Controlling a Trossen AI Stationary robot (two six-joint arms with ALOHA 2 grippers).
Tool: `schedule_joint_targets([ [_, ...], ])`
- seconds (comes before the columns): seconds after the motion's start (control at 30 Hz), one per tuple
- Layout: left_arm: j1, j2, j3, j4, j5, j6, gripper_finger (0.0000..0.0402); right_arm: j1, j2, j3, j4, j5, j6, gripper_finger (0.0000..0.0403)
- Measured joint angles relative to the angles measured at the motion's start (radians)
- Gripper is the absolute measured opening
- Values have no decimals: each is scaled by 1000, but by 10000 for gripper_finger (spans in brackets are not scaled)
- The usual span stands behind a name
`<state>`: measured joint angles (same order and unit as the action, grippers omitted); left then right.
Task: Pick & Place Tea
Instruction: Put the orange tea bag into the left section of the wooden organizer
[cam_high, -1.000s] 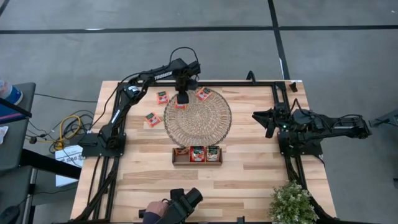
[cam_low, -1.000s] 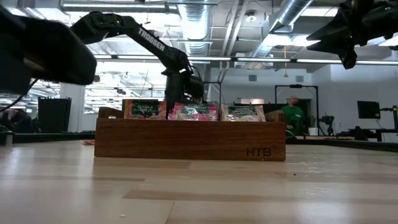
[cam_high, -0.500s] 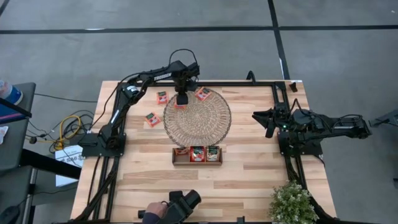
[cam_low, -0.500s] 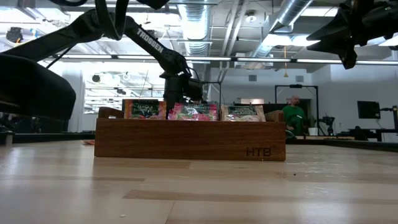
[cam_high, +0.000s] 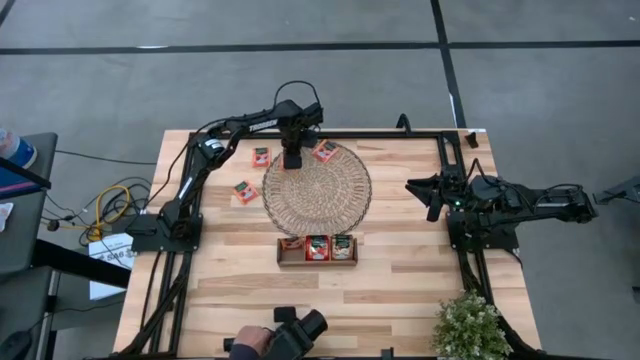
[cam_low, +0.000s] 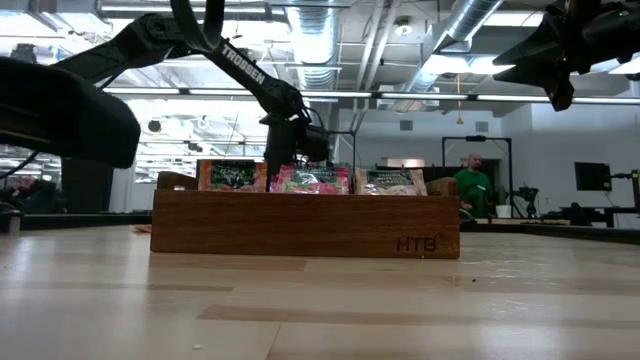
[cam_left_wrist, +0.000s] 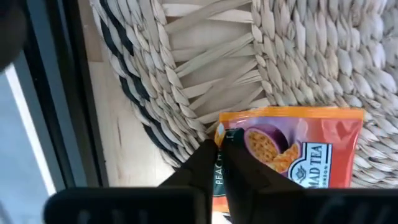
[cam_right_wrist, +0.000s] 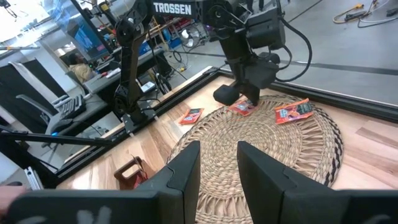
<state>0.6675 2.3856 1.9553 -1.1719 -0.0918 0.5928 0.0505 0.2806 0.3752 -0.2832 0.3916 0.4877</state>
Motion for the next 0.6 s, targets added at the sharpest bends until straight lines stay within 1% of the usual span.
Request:
schedule_joint_targets([
  [0.1,-6,2,14,-9,-32,-2,3,0,0,0,0,0,0,98],
  [0.2,-9,10,55,-30,-52,-4,0,0,0,0,0,0,0,98],
  [0.4,-15,12,187,-110,-56,-43,0,0,0,0,0,0,0,98],
  [0.6,-29,9,264,-186,-48,-85,0,0,0,0,0,-2,-14,98],
])
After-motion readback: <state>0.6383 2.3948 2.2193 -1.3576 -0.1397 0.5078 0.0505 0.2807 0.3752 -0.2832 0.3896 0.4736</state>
